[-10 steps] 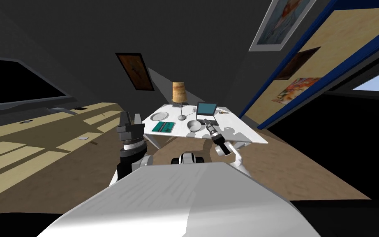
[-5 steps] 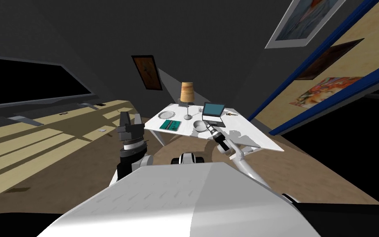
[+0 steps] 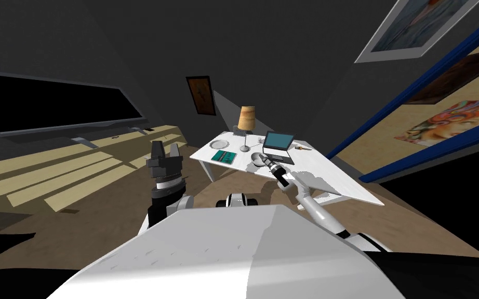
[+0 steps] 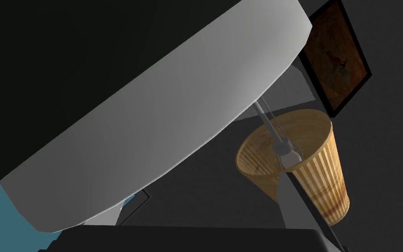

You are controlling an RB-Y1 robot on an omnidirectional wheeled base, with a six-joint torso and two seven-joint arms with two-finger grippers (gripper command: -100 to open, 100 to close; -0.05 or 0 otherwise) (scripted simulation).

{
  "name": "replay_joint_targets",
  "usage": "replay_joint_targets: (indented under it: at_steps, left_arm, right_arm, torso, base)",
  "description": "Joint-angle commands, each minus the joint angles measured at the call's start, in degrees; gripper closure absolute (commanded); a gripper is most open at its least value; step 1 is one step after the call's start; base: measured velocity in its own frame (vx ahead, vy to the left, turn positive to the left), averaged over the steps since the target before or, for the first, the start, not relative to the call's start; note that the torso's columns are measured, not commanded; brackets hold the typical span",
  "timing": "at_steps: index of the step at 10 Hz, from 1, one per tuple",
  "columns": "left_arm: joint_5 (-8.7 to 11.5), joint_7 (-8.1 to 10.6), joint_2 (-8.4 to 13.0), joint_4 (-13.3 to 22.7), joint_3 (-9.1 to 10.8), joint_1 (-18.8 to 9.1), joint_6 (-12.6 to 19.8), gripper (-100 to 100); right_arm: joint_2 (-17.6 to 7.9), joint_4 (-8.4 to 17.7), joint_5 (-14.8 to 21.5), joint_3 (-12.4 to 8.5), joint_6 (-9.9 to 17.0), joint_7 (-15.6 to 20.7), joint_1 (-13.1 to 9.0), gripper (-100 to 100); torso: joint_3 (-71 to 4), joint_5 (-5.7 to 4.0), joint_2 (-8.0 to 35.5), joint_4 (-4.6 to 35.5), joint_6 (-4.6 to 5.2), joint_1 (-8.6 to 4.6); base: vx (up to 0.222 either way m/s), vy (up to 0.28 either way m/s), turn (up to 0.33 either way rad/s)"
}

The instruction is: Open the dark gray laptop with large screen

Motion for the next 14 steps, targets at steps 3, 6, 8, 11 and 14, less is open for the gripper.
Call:
replay_joint_targets:
  at_steps: [3,6,8,11,14]
  left_arm:
    - [0.0,0.0,0.0,0.0,0.0,0.0,0.0,0]
    - [0.0,0.0,0.0,0.0,0.01,0.02,0.0,0]
    - [0.0,0.0,0.0,-0.01,0.01,0.02,0.0,0]
    - [0.0,0.0,0.01,0.0,0.01,0.01,0.0,0]
    - [0.0,0.0,0.01,0.0,0.01,0.02,0.0,0]
  right_arm:
    - [-3.04,4.94,3.89,0.23,2.02,0.17,-1.16,-100]
    - [-7.26,9.42,8.63,0.77,5.43,0.57,-3.05,-100]
    - [-9.36,12.18,10.92,0.97,7.1,0.86,-3.88,-100]
    - [-11.45,16.48,13.17,1.14,8.74,1.19,-4.64,-100]
    - [-15.35,22.13,17.51,1.38,11.83,1.98,-5.98,-100]
  torso:
    - [-0.14,-0.19,-0.31,-0.2,0.08,-0.4]
    - [-0.39,-0.33,-0.73,-0.4,0.01,-0.54]
    - [-0.32,-0.41,-0.64,-0.4,0.11,-0.69]
    - [-0.05,-0.3,-0.22,-0.13,0.08,-0.6]
    - [-0.17,-0.39,-0.42,-0.22,0.01,-0.64]
  base:
    - [0.003,0.037,0.096]
    - [0.007,0.042,0.186]
    - [0.026,0.048,0.161]
    - [0.021,0.025,0.134]
    - [0.014,0.033,0.196]
